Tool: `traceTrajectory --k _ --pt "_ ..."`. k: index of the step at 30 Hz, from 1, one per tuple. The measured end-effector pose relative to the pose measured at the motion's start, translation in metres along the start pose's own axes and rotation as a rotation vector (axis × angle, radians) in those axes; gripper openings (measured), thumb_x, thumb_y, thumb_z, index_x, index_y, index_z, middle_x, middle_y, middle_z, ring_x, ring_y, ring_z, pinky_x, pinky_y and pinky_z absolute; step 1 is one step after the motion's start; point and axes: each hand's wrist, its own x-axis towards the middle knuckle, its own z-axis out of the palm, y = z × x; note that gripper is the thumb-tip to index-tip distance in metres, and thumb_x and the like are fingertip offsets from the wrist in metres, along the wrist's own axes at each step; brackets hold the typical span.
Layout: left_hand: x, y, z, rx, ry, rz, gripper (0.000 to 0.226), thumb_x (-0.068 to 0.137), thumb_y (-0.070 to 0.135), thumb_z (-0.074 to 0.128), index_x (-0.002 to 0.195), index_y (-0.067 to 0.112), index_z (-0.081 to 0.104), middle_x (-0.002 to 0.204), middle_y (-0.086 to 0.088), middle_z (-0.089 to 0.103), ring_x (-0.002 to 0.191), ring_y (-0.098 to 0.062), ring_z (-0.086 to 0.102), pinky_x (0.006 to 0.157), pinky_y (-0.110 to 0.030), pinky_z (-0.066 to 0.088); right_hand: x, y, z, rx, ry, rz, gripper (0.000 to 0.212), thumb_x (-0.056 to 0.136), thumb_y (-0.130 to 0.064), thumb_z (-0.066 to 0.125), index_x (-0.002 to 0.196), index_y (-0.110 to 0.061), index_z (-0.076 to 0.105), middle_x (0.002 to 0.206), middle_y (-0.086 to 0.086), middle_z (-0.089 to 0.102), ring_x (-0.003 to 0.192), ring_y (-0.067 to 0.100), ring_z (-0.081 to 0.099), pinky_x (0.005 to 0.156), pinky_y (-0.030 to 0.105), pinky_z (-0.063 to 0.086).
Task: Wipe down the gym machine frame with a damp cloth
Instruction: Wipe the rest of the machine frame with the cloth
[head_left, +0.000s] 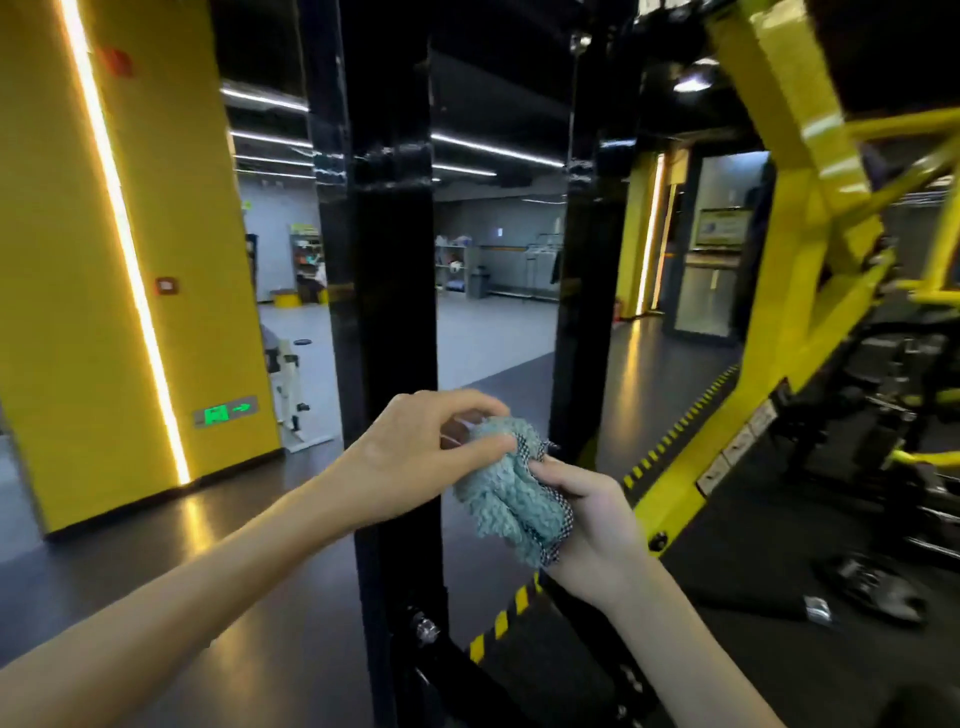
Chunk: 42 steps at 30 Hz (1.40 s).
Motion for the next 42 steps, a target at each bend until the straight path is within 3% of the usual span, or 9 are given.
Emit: traceTrajectory --k 4,7,14,20,27,32,36,39,42 --pt "0.011 0.016 0.019 -0.207 -0.151 0.003 0.018 0.077 0.048 0.076 0.093 0.041 0.074 0.097 0.015 0.074 0.091 -0.001 0.07 0.091 -0.037 0.056 -0.048 -0.009 0.004 -0.077 0.178 -0.136 0.04 0.085 -0.007 0.053 0.123 -0.005 0.066 0.125 0.02 0.064 0.107 0.032 0.066 0.086 0.04 0.056" --pt "0.011 0.033 0.039 -0.367 -0.298 0.028 0.012 0.082 0.028 0.08 0.089 0.037 0.076 0.096 0.016 0.074 0.09 -0.005 0.072 0.091 -0.034 0.055 -0.092 -0.002 0.005 -0.125 0.342 -0.245 0.042 0.081 -0.004 0.061 0.124 -0.004 0.065 0.129 0.022 0.062 0.113 0.037 0.062 0.089 0.044 0.056" --pt "-0.012 0.111 0.089 -0.552 -0.697 0.213 0.045 0.057 0.065 0.079 0.098 0.049 0.069 0.106 0.017 0.071 0.096 -0.011 0.072 0.092 -0.035 0.055 -0.21 0.018 0.038 -0.225 0.616 -0.506 0.039 0.083 -0.013 0.06 0.121 -0.004 0.067 0.127 0.025 0.062 0.111 0.036 0.065 0.086 0.039 0.056" --pt "-0.041 0.22 0.124 -0.576 -0.932 0.493 0.032 0.07 0.046 0.076 0.097 0.03 0.076 0.096 0.013 0.076 0.089 -0.004 0.071 0.08 -0.019 0.053 -0.328 0.004 0.063 -0.392 0.912 -0.667 0.05 0.082 -0.014 0.064 0.129 0.002 0.058 0.131 0.031 0.057 0.123 0.045 0.054 0.1 0.044 0.049" --pt "-0.095 0.341 0.18 -0.557 -0.839 0.776 0.011 0.083 0.039 0.076 0.093 0.034 0.074 0.09 0.016 0.073 0.083 -0.006 0.068 0.08 -0.024 0.053 -0.464 -0.013 0.102 -0.47 1.111 -0.716 0.041 0.084 -0.012 0.06 0.125 -0.003 0.064 0.127 0.025 0.062 0.111 0.034 0.063 0.095 0.042 0.053" --pt "-0.145 0.409 0.223 -0.739 -0.858 0.747 0.022 0.082 0.033 0.078 0.104 0.033 0.073 0.095 0.019 0.074 0.09 0.002 0.067 0.088 -0.022 0.053 -0.549 -0.022 0.113 -0.515 1.325 -0.744 0.049 0.082 -0.012 0.062 0.128 0.004 0.057 0.129 0.029 0.059 0.118 0.044 0.057 0.1 0.048 0.049" --pt "-0.176 0.46 0.262 -0.892 -0.894 0.634 0.026 0.076 0.019 0.085 0.099 0.024 0.075 0.093 0.013 0.076 0.09 -0.001 0.069 0.085 -0.015 0.052 -0.611 -0.031 0.115 -0.623 1.442 -0.758 0.032 0.087 -0.009 0.065 0.117 0.002 0.062 0.118 0.024 0.066 0.106 0.035 0.065 0.098 0.047 0.05" --pt "-0.191 0.496 0.293 -0.909 -0.843 0.654 0.018 0.077 0.016 0.084 0.089 0.025 0.074 0.087 0.011 0.076 0.087 -0.006 0.07 0.085 -0.029 0.056 -0.649 -0.036 0.11 -1.03 1.586 -0.711 0.012 0.096 -0.006 0.058 0.098 -0.011 0.068 0.095 0.002 0.073 0.089 0.014 0.068 0.084 0.033 0.053" --pt "-0.213 0.531 0.323 -0.811 -0.657 0.807 0.022 0.082 0.017 0.079 0.084 0.031 0.062 0.078 0.015 0.068 0.077 -0.005 0.064 0.075 -0.023 0.052 -0.692 -0.04 0.094 -1.733 1.787 -0.572 0.019 0.097 -0.006 0.054 0.09 -0.021 0.063 0.084 -0.015 0.065 0.077 0.001 0.059 0.069 0.021 0.047"
